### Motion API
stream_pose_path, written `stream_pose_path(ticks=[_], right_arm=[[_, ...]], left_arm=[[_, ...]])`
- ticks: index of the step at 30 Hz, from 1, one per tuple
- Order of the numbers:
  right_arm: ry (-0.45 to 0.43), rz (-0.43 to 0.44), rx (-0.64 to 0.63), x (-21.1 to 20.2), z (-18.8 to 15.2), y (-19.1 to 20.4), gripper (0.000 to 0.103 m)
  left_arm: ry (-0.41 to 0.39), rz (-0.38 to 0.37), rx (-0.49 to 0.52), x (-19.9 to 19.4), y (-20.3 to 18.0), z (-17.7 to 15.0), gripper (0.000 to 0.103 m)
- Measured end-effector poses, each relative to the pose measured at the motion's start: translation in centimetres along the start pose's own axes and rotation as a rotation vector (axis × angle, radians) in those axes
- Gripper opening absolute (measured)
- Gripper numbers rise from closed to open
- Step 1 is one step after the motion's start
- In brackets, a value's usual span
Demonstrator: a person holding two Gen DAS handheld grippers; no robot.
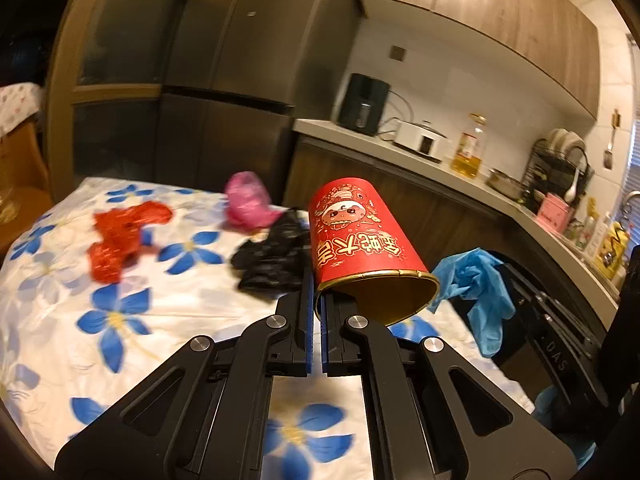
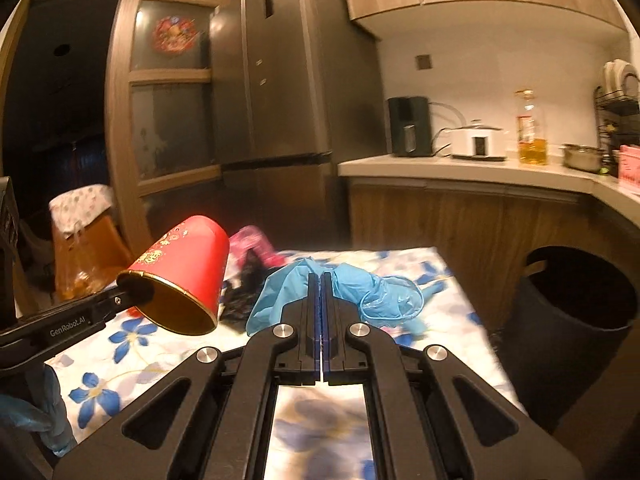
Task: Collect trash
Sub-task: 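Carry the red cup and blue glove over the black bin and release both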
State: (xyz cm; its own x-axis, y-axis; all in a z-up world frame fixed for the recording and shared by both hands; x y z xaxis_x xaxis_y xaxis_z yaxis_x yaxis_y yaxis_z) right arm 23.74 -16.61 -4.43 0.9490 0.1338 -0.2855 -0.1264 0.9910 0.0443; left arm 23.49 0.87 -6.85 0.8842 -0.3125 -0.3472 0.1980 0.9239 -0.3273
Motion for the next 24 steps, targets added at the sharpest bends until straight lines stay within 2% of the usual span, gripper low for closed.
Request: stream_pose_path(ticks=[13, 24], right_arm=[[-0.085, -0.229, 0.077, -2.3, 2.4, -12.9, 0.001], [-0.128, -0.376, 0.118, -2.5, 3.8, -21.2, 0.001]], left_arm=[[0.031, -0.172, 0.105, 6.3, -12.1, 0.9, 0.002], [0.046, -0.301, 0.185, 12.5, -21.8, 1.0, 0.002]])
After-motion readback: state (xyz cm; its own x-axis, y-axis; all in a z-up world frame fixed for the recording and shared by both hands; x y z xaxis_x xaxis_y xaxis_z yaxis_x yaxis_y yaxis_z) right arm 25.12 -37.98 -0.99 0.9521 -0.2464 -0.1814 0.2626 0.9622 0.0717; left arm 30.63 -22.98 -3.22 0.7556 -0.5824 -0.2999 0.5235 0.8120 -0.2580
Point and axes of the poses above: each gripper's, at about its wrist camera, not at the fingertips, and x roughly the way its jaws point, y to its left, z to its top, the point moved 9 cm from there along x, roughly the way its jaws point, and after that the axes turned 11 degrees about -z, right-handed, at the moved point
